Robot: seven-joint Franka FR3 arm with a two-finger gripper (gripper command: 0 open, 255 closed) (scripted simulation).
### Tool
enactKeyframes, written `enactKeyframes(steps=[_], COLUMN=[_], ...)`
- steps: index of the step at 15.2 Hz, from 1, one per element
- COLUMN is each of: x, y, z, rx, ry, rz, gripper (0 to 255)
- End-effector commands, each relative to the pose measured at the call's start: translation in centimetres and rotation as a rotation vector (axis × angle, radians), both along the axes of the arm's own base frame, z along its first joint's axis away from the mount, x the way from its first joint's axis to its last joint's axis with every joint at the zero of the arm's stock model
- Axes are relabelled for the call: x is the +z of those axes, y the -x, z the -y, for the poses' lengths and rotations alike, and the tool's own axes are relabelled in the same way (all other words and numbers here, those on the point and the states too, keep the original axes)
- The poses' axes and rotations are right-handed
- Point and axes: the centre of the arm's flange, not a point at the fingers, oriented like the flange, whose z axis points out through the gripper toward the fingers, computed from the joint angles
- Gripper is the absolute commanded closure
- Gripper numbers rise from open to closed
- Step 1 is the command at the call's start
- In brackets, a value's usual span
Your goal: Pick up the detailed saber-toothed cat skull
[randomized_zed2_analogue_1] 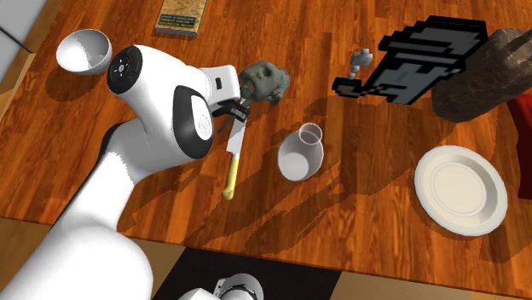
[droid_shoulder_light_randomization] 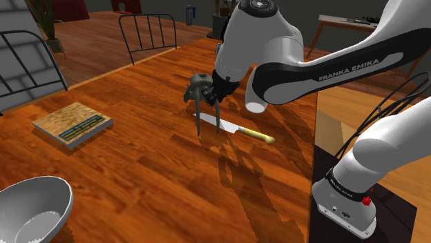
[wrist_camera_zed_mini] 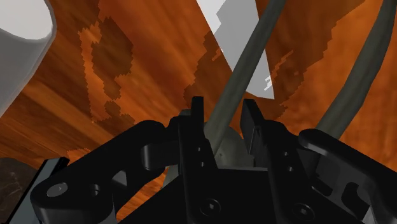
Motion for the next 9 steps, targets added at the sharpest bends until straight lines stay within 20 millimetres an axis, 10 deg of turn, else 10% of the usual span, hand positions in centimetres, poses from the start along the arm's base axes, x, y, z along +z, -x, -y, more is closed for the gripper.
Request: enactKeyframes(steps=[1, 9], x=[0.4, 4.7], y=[-0.1, -0.1], z=[0.0, 0.0], rx=[-0.001, -0.001], ry=[0.0, 0.0], rz=[-0.002, -0.001], gripper=[255, 255])
